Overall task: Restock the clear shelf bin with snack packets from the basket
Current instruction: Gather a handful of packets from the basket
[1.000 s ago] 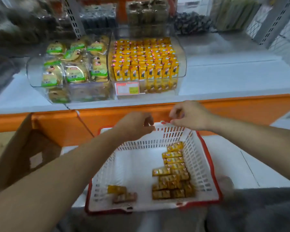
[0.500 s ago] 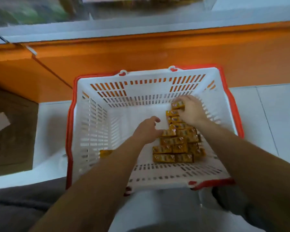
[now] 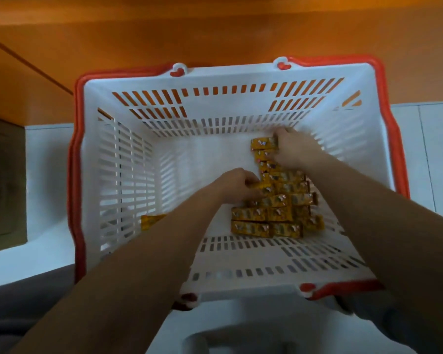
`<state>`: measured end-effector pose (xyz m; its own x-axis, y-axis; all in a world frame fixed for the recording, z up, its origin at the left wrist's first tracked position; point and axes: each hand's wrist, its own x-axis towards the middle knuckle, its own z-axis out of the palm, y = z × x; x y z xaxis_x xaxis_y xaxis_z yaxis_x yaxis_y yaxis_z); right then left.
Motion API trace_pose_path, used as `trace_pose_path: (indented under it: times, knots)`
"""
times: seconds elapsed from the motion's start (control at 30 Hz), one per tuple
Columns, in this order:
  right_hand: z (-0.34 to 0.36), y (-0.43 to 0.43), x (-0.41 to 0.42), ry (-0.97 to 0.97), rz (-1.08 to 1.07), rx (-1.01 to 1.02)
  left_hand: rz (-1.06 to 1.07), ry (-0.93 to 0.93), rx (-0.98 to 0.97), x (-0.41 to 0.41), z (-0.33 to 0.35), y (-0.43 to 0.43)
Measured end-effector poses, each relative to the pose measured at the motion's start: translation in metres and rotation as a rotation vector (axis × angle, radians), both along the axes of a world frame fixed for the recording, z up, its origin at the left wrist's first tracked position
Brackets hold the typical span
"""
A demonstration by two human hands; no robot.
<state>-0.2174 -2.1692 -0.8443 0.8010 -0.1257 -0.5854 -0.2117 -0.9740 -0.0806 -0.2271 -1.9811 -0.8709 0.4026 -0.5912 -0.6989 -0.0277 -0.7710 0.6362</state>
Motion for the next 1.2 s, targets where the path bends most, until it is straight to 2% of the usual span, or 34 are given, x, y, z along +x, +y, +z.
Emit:
trace_pose_path:
  times: [0.1,0.27,0.43,0.53,0.63,0.73,0.83,0.93,1.1,1.2]
  knots:
    - [0.005,-0.004,0.006,0.004,0.094,-0.021,0.043,0.151,-0.040,-0.004,0.003,0.000]
    - [0.014,-0.009,0.014,0.024,0.264,-0.070,-0.031,0.159,-0.001,-0.006,0.006,0.002]
    - [0.013,-0.008,0.014,0.087,0.113,0.139,-0.043,0.099,0.033,-0.002,0.008,0.013]
    - [0.015,-0.011,0.017,0.107,0.071,0.189,0.007,0.096,0.057,0.003,0.010,0.022]
    - [0.020,-0.011,0.017,0.120,0.063,0.240,0.102,0.094,0.131,0.007,0.010,0.038]
    - [0.026,-0.007,0.012,0.081,0.033,0.276,0.286,0.160,0.159,0.006,0.014,0.053]
    - [0.042,-0.003,0.007,0.046,-0.099,0.396,0.542,0.209,0.088,0.006,0.028,0.064]
    - [0.063,0.005,-0.006,0.034,-0.287,0.615,0.770,0.277,-0.038,0.009,0.055,0.067]
    - [0.102,0.033,-0.037,0.036,-0.721,1.044,0.877,0.315,-0.217,0.008,0.117,0.067]
    - [0.135,0.048,-0.043,0.014,-0.848,1.286,0.884,0.282,-0.312,0.007,0.162,0.072]
